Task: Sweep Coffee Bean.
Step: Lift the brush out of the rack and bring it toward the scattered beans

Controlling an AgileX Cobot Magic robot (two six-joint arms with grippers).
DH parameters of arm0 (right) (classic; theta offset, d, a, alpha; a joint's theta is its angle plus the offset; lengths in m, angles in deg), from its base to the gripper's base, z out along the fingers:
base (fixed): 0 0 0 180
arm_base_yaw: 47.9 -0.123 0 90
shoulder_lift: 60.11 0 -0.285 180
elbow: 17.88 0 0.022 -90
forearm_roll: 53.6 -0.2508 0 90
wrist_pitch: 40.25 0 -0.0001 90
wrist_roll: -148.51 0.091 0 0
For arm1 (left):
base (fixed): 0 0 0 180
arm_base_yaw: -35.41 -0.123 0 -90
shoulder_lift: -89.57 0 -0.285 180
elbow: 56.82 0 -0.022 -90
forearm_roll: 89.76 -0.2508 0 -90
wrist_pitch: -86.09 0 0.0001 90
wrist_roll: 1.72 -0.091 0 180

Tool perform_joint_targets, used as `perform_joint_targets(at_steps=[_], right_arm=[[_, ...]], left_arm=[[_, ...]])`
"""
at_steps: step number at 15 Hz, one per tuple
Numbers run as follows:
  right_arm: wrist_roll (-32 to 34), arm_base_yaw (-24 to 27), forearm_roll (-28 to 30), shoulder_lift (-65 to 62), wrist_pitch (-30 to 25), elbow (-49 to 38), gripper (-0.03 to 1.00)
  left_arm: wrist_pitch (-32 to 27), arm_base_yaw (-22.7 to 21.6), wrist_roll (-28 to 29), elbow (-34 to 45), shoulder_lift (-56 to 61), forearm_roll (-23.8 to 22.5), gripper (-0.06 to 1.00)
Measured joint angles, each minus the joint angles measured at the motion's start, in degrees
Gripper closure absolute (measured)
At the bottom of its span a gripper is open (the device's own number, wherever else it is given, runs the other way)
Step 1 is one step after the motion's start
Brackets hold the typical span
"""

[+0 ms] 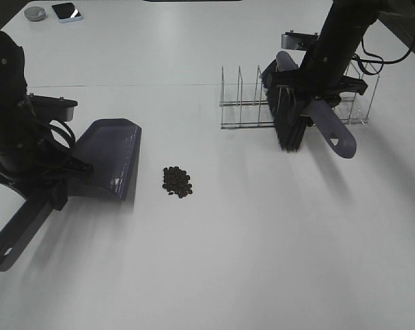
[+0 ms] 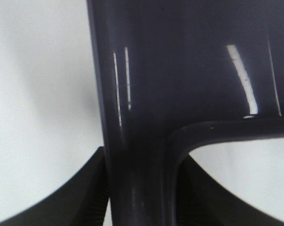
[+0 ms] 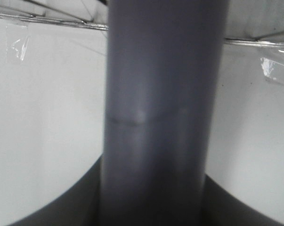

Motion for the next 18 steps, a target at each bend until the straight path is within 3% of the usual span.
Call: perform_joint_targets(at_steps=[9,13,18], right_arm=[[3.0,0.0,3.9,-23.5,1.4,-28.7,0.65],[5.2,-0.4,7.0,-28.8,2.9,-35.0,0.65],[9.5,-8.7,11.1,-29.4,6.5,-35.6,0.65]], left_arm=[[-0.7,2.9,3.2,1.0,5.4,-0.7,0.61],[5.4,5.4,4.4,7.3,5.4,-1.4,0.61],[9.5,7.9,5.4,8.1,-0.9,-5.1,0.61]])
